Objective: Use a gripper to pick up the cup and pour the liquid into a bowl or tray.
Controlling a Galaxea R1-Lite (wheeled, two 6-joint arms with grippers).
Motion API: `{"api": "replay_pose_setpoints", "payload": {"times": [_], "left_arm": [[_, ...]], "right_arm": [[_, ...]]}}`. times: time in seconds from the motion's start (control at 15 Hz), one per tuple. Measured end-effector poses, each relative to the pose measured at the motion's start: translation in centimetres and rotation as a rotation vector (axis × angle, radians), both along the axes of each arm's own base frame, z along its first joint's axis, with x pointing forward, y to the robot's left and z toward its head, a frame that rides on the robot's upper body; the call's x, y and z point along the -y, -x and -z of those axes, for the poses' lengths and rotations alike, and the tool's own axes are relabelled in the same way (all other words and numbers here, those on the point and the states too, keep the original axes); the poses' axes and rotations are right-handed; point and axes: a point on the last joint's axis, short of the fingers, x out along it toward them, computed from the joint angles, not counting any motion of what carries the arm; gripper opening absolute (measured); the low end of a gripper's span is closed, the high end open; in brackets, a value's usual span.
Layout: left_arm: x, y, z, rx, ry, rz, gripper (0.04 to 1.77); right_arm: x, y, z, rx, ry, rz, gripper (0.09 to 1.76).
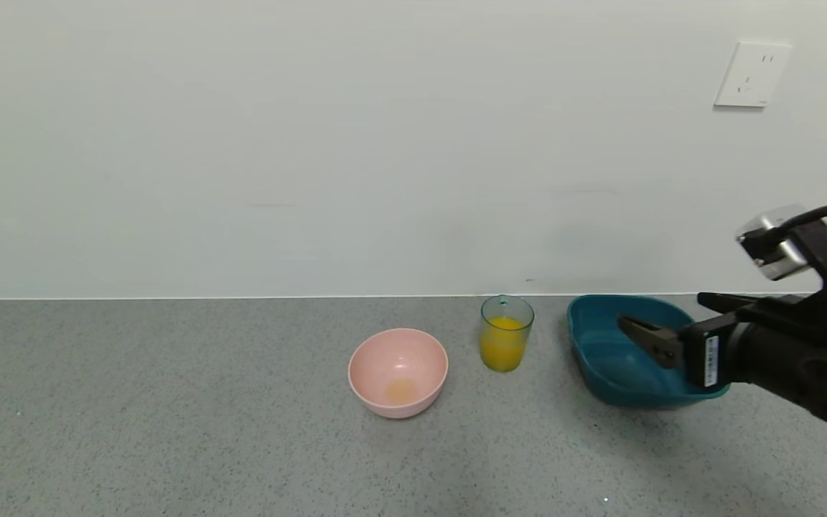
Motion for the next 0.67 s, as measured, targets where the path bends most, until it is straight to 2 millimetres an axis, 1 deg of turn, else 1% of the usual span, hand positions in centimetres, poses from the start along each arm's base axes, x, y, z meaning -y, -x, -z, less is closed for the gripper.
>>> {"api": "replay_pose_setpoints", "payload": {"times": [0.27,0.53,0.67], "left_arm": [[0.0,0.0,0.0,0.000,0.000,0.000,1.72],[0.0,0.0,0.0,0.000,0.000,0.000,1.72],[0.0,0.0,0.0,0.000,0.000,0.000,1.72]], "right_arm": [[-3.3,-3.3,3.7,-0.048,-0.004,-0.005,1.71],[-5.8,-5.8,7.2,-0.078,0.016,-0.004,1.71],[-6.7,-6.8,8.7,-0.090,0.012,-0.003,1.71]]}}
